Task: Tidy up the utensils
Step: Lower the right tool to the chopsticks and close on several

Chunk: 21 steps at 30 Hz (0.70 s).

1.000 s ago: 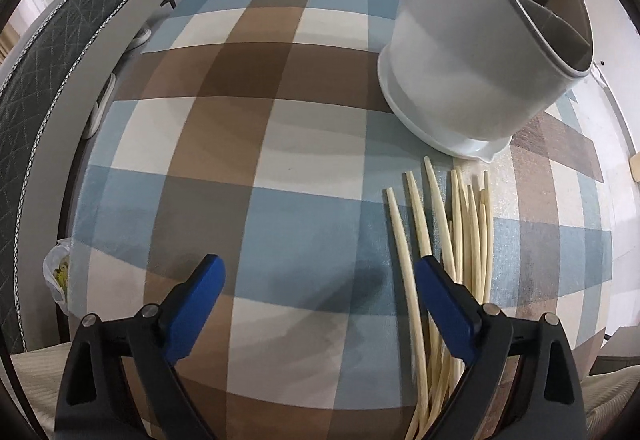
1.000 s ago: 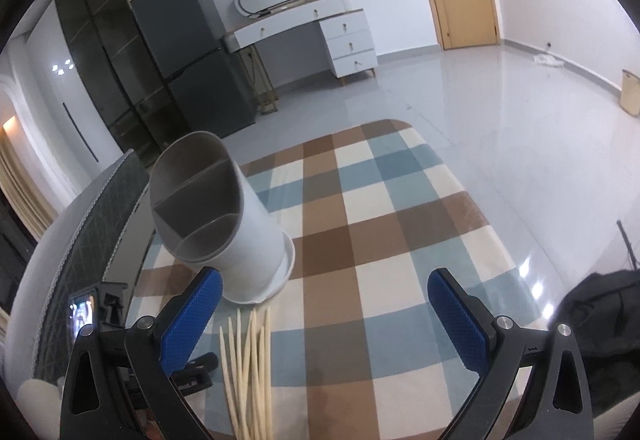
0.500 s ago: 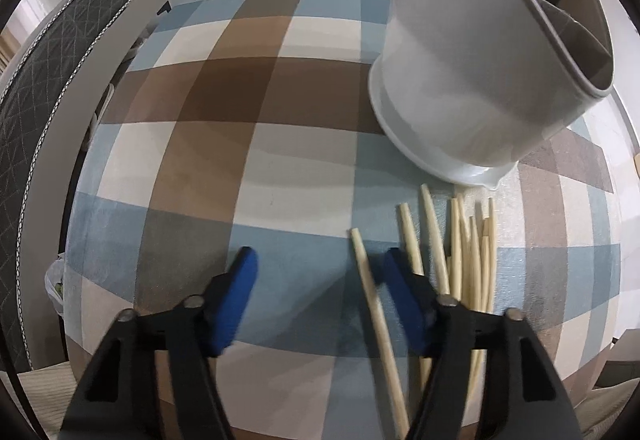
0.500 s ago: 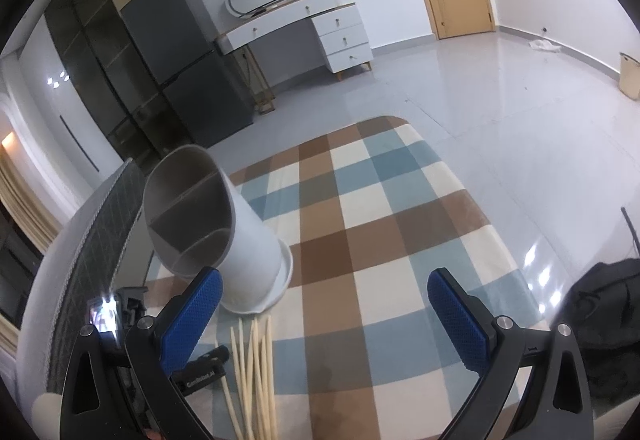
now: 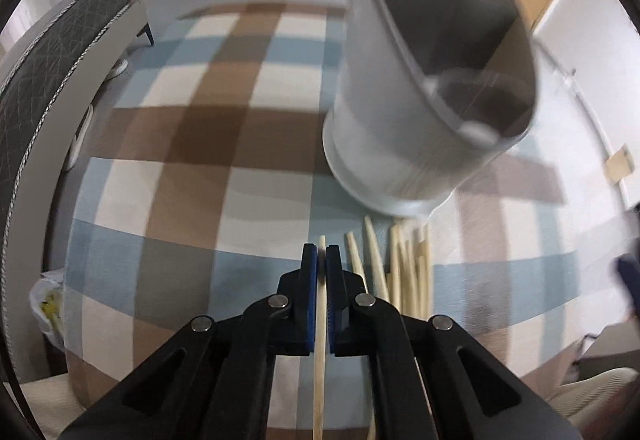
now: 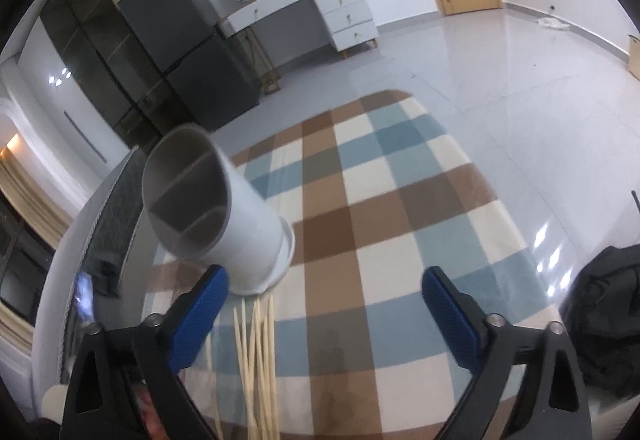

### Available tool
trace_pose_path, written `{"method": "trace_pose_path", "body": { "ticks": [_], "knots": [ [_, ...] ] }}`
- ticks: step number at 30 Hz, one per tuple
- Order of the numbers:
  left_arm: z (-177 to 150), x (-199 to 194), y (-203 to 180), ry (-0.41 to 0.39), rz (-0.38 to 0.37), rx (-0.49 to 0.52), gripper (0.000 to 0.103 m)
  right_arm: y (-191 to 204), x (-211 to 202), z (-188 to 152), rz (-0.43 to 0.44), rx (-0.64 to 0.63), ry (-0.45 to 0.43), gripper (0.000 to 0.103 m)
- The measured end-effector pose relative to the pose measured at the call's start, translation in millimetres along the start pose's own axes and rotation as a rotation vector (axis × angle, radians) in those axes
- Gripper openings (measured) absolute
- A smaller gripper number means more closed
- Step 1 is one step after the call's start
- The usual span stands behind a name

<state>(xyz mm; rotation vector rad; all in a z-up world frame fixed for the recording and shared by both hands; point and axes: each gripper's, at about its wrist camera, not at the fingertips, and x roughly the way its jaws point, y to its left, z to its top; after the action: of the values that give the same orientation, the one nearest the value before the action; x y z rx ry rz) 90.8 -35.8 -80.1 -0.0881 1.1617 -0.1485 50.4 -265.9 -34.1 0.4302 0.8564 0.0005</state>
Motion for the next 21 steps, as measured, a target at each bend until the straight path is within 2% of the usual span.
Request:
{"method": "trace_pose_path", "body": {
  "ticks": [1,6,8,11,17,21],
  "knots": [
    [-0.9,-10.9,4.8,-0.021,-0.019,-0.015,0.0,3.7,5.2,-4.0,0.005,-0.012,0.031,0.084],
    [-5.0,-51.0,28.4,-0.097,-0.108,-0.065,0.0,21.9,24.9,-19.7,0.061,-0.065,0.149,0.051],
    [-6.5,-61.6,36.9,-0.114,-0.131,-0.077,0.0,31.7,29.7,-24.2,0.059,-0.097,0.172,0.044],
    [2.6,-55.8,31.4,-0.116,-0.151,-0.09,0.0,49.6,38.9,-30.0,0.056,-0.163,0.216,0.033],
    [10.6,-47.1,49.6,-0.123,-0.183,-0.126,0.0,76.9,69.2,-39.5,0.015,-0.28,0.29,0.022],
    [12.9,-44.4,60.0,-0.116,-0.198,-0.151,0.0,90.1,91.8,-43.2,-0.001,-0.355,0.329,0.022]
  ]
}}
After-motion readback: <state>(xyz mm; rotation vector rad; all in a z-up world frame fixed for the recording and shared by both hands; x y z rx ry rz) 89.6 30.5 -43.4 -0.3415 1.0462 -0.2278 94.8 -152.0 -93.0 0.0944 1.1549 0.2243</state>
